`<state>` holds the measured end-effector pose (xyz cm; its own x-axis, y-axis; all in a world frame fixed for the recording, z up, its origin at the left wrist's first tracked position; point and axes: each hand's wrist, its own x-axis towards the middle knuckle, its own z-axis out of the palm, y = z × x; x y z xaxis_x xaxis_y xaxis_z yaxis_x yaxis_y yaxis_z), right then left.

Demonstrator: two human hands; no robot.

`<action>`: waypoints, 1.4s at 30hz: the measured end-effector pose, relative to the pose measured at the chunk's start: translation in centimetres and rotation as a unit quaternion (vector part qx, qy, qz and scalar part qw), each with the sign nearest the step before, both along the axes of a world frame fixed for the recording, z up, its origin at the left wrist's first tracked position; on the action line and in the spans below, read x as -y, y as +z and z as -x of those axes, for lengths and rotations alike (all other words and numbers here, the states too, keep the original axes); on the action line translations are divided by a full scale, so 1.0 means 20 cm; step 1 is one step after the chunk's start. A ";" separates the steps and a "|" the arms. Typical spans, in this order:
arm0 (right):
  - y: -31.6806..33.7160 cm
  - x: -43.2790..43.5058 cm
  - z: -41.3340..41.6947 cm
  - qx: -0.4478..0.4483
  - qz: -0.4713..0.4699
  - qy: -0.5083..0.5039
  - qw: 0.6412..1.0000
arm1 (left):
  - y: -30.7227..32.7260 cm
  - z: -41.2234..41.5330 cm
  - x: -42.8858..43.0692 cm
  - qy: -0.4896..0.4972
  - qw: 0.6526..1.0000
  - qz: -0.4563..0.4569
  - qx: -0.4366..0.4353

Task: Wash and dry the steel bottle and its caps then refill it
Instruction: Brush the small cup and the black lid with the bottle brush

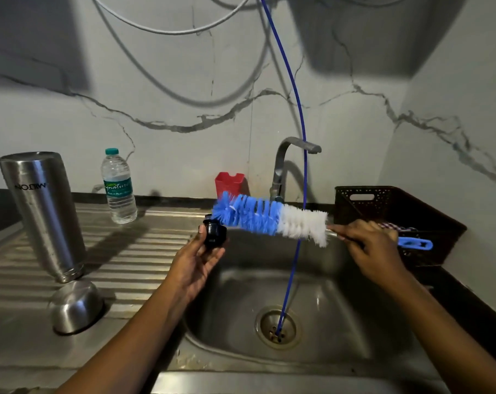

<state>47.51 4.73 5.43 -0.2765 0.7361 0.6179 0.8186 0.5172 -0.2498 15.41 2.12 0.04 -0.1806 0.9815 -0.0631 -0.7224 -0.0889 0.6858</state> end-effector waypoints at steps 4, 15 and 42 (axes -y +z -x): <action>-0.04 -0.02 -0.02 -0.018 -0.018 0.008 1.000 | 0.00 -0.02 0.00 -0.035 0.999 -0.017 -0.033; -0.08 -0.06 -0.08 -0.037 0.042 0.041 0.998 | 0.00 -0.05 0.02 -0.048 0.997 -0.039 -0.036; -0.14 -0.09 -0.03 -0.076 0.026 0.046 0.996 | 0.02 -0.05 0.02 -0.029 0.998 -0.052 -0.030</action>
<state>48.15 6.60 2.61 -0.2511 0.7436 0.6197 0.7188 0.5720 -0.3951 16.39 1.75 0.38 -0.1244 0.9910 0.0487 -0.6865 -0.1214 0.7169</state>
